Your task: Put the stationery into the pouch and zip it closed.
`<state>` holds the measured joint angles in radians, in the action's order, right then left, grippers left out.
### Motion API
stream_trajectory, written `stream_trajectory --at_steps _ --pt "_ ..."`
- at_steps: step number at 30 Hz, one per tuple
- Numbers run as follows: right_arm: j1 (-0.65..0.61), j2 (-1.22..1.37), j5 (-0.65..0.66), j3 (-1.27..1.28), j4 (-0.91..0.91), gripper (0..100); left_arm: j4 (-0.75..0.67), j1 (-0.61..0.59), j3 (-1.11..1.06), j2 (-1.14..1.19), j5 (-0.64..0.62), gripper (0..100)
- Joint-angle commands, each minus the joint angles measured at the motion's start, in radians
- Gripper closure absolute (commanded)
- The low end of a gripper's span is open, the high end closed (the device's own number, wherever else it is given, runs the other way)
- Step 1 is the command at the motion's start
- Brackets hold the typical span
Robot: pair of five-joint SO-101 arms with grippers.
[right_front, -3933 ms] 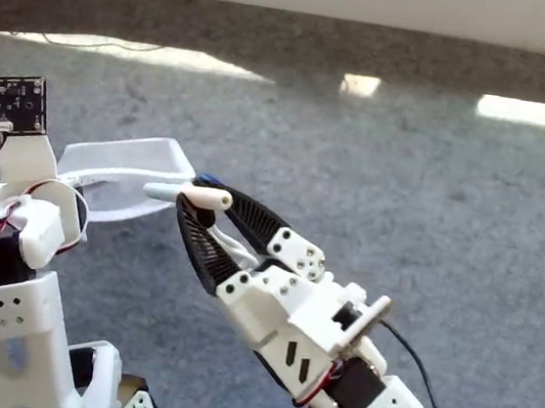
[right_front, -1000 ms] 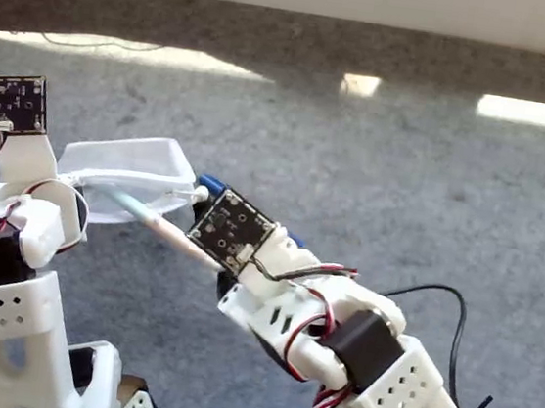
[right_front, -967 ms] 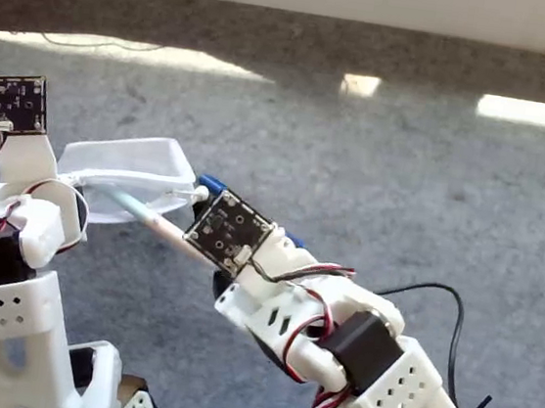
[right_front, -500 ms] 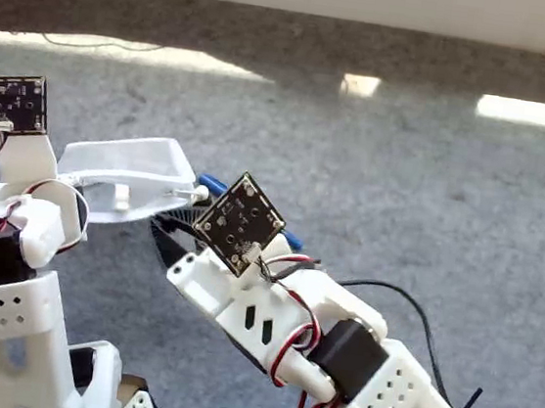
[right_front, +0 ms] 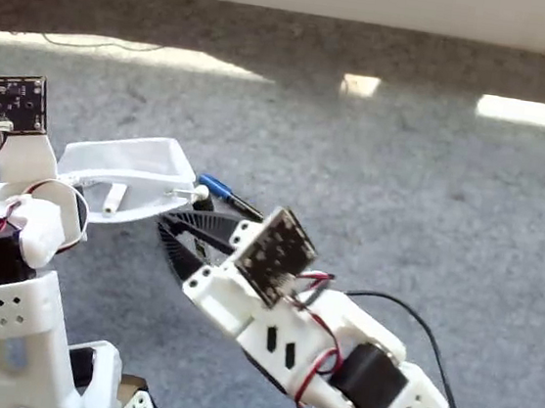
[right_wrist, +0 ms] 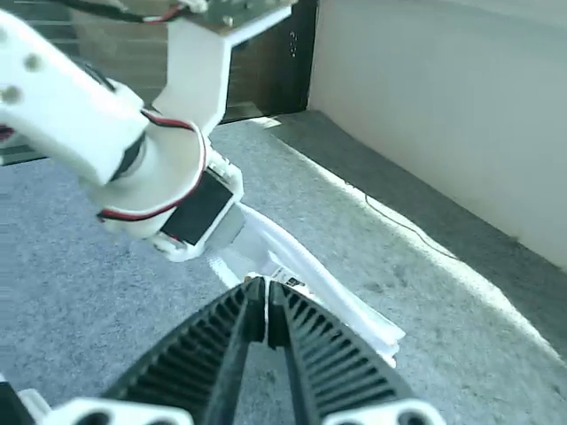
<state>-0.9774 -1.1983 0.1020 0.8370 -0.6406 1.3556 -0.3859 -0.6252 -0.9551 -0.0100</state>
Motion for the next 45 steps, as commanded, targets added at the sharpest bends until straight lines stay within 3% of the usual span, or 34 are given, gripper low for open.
stream_trajectory --at_steps 1,11,22,30,42,45 --pt "0.104 -0.041 -0.009 -0.007 -0.019 99.4 -0.018 -0.042 0.008 -0.035 0.002 99" --pt "0.231 -0.019 -0.005 -0.001 -0.022 99.3 -0.023 -0.176 0.015 -0.036 0.002 99" --pt "0.237 0.340 0.011 -0.024 -0.035 98.9 -0.052 -0.389 0.015 -0.033 -0.026 99" --pt "0.240 0.654 0.066 -0.148 -0.036 88.5 -0.049 -0.400 0.008 -0.030 -0.026 99" --pt "0.337 1.004 0.071 -0.386 -0.038 82.2 -0.046 -0.395 0.005 -0.030 -0.026 99" --pt "0.332 1.072 0.149 -0.424 -0.038 82.2 -0.044 -0.395 0.005 -0.030 -0.026 99"
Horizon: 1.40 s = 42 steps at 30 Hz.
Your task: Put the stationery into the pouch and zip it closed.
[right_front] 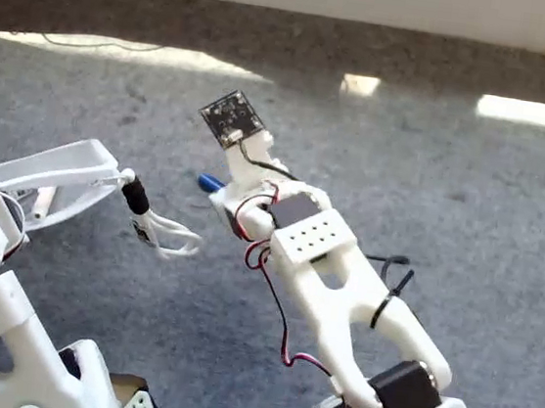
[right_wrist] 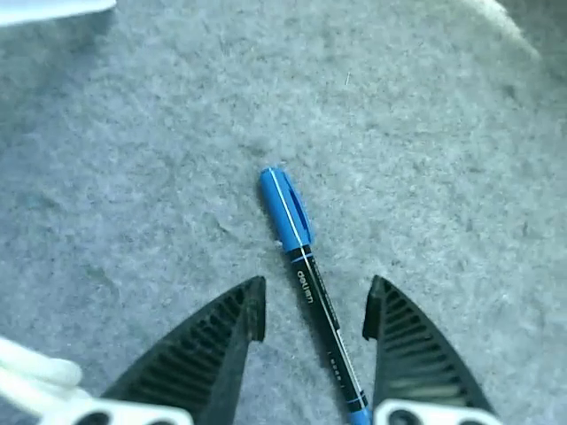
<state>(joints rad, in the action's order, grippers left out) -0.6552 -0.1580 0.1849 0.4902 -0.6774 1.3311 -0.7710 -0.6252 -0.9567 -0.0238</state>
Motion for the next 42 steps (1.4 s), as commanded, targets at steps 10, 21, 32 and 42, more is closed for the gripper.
stream_trajectory --at_steps 10,21,32,42 --pt "-0.012 0.283 0.121 -0.217 0.001 82.3 -0.038 -0.008 -0.013 -0.028 -0.012 99" --pt "-0.012 0.499 0.124 -0.338 -0.002 85.5 -0.038 -0.007 -0.015 -0.028 -0.012 99" --pt "-0.010 0.501 0.124 -0.334 -0.004 98.5 -0.034 -0.007 -0.016 -0.028 -0.012 99" --pt "-0.008 0.417 0.120 -0.384 -0.237 99.3 -0.035 -0.008 -0.022 -0.031 -0.012 99"
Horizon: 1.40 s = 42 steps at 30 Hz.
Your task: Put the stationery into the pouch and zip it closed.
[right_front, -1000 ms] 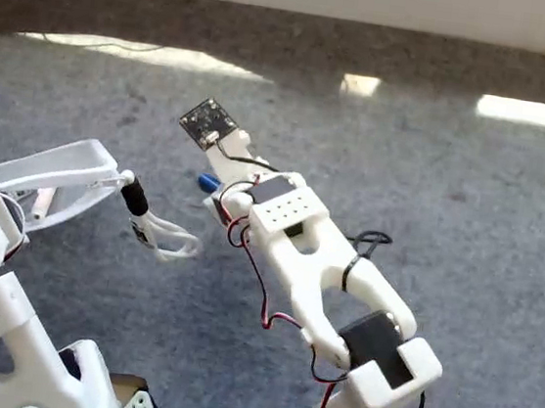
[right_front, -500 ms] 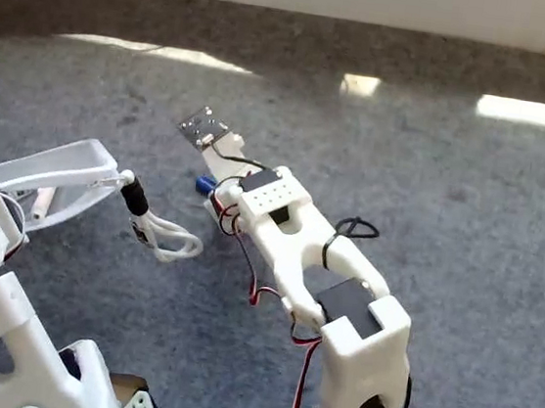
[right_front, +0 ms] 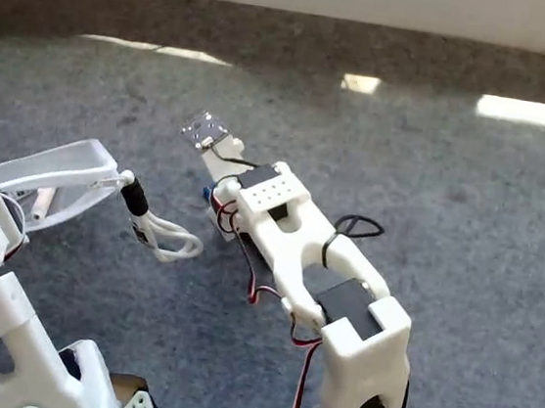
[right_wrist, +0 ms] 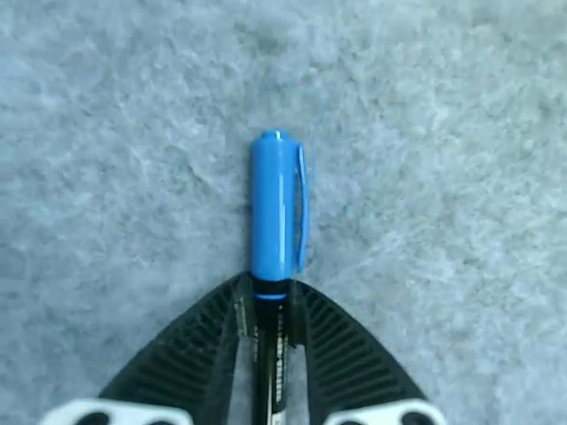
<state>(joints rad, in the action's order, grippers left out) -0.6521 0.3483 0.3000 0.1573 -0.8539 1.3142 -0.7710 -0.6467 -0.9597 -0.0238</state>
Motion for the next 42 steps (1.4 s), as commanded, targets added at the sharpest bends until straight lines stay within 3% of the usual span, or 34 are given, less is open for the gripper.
stream_trajectory --at_steps 1,18,33,39,42 --pt "-0.010 -0.122 0.005 -0.050 -0.076 99.3 -0.021 -0.008 -0.007 -0.030 -0.012 99" --pt "-0.015 -0.728 0.003 0.300 -0.105 99.3 -0.017 0.004 -0.005 -0.031 -0.012 99" --pt "-0.016 -1.221 0.000 0.585 0.028 99.3 -0.023 0.263 -0.002 -0.031 -0.012 99" --pt "-0.042 -1.494 -0.190 0.661 0.028 99.3 -0.017 0.358 0.031 -0.031 -0.012 99" --pt "-0.102 -1.623 -0.213 0.705 0.028 99.3 -0.017 0.401 0.036 -0.031 -0.012 99"
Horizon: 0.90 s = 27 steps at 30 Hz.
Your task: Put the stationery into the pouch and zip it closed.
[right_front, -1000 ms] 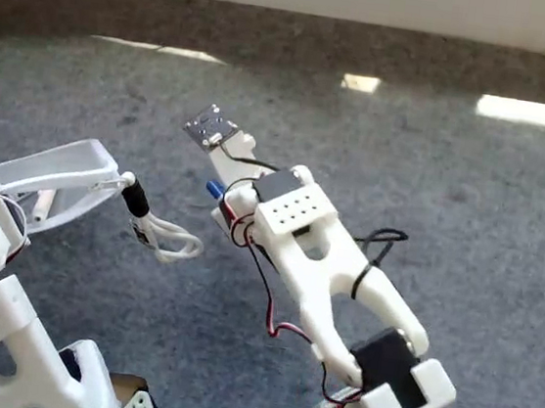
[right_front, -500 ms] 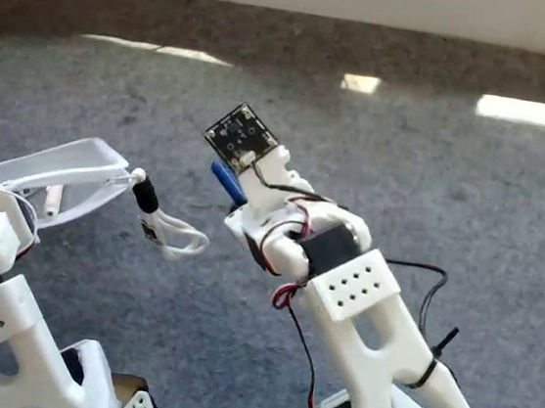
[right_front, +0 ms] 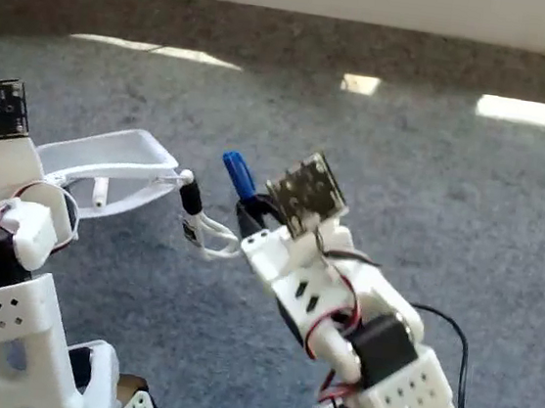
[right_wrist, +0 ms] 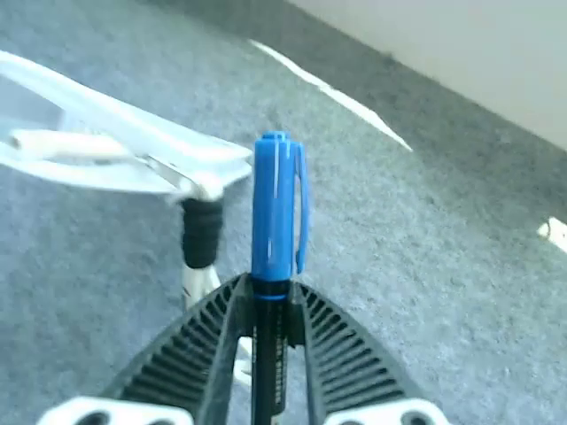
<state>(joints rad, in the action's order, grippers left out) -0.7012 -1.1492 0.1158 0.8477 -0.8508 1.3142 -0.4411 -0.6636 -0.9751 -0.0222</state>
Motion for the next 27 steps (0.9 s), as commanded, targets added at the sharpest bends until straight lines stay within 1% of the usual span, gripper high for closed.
stream_trajectory --at_steps 1,4,8,12,15,17,19,21,23,27 --pt "-0.077 -0.165 -0.031 0.030 0.025 99.3 -0.017 0.082 0.053 -0.016 -0.014 99" --pt "-0.131 -0.275 -0.031 0.059 0.025 99.1 -0.017 0.110 0.054 -0.016 -0.014 99" --pt "-0.165 -0.374 -0.031 0.064 0.022 98.9 -0.017 0.148 0.074 -0.016 -0.014 99" --pt "-0.208 -0.412 -0.031 0.064 0.021 99.1 -0.015 0.189 0.087 -0.016 -0.014 99" --pt "-0.243 -0.415 -0.032 0.064 0.027 99.2 -0.015 0.193 0.085 -0.016 -0.014 99" --pt "-0.266 -0.415 -0.049 0.064 0.065 99.2 -0.015 0.193 0.085 -0.016 -0.014 99" --pt "-0.274 -0.415 -0.091 0.068 0.150 99.3 -0.015 0.193 0.085 -0.016 -0.014 99" --pt "-0.275 -0.417 -0.101 0.097 0.265 99.3 -0.015 0.193 0.085 -0.016 -0.014 99" --pt "-0.277 -0.418 -0.101 0.153 0.420 99.3 -0.015 0.193 0.084 -0.016 -0.014 99" --pt "-0.277 -0.415 -0.101 0.314 0.785 99.3 -0.015 0.193 0.082 -0.016 -0.014 99"
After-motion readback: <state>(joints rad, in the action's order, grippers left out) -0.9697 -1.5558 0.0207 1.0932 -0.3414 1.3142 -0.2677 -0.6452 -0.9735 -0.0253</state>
